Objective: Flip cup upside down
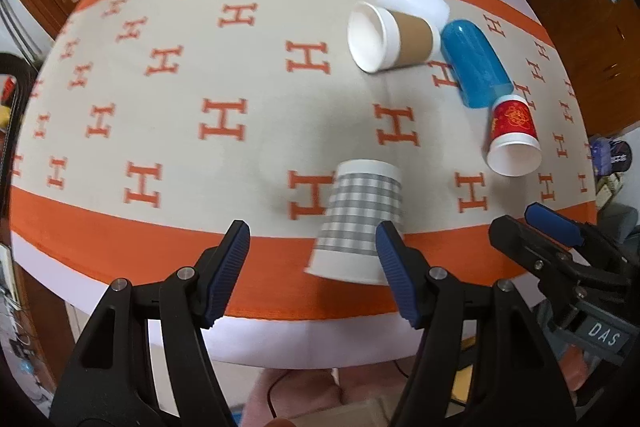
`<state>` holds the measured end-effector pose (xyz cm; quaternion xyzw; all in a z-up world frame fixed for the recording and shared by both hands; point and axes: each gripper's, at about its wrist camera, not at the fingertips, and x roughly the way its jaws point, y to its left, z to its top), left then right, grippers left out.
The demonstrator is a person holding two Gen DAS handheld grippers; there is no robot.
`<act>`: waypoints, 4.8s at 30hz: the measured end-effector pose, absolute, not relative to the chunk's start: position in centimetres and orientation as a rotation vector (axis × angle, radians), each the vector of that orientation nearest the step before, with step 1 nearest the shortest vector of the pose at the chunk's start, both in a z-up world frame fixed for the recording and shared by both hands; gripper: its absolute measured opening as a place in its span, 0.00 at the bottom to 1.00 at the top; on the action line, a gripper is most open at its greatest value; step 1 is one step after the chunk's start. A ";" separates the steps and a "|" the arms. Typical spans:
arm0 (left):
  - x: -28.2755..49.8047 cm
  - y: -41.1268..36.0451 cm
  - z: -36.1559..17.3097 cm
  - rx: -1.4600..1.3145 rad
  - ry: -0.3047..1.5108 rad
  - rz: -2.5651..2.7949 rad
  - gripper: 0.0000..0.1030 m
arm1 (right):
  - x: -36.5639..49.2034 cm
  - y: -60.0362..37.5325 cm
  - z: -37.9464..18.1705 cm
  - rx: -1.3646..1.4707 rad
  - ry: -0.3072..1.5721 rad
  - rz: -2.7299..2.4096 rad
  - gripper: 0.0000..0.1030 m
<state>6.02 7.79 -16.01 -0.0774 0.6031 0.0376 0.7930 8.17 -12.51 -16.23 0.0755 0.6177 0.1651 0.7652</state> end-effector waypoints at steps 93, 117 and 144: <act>1.0 11.1 -15.7 -0.114 1.122 0.182 0.70 | 2.1 -8.7 -20.1 0.021 1.067 0.418 0.86; -1.9 4.6 -0.3 -0.082 0.861 0.055 0.81 | -3.0 -13.1 2.1 0.099 0.930 0.254 0.88; -1.1 3.6 -0.6 -0.106 0.868 0.109 0.81 | -1.6 -14.5 2.6 0.092 0.931 0.253 0.88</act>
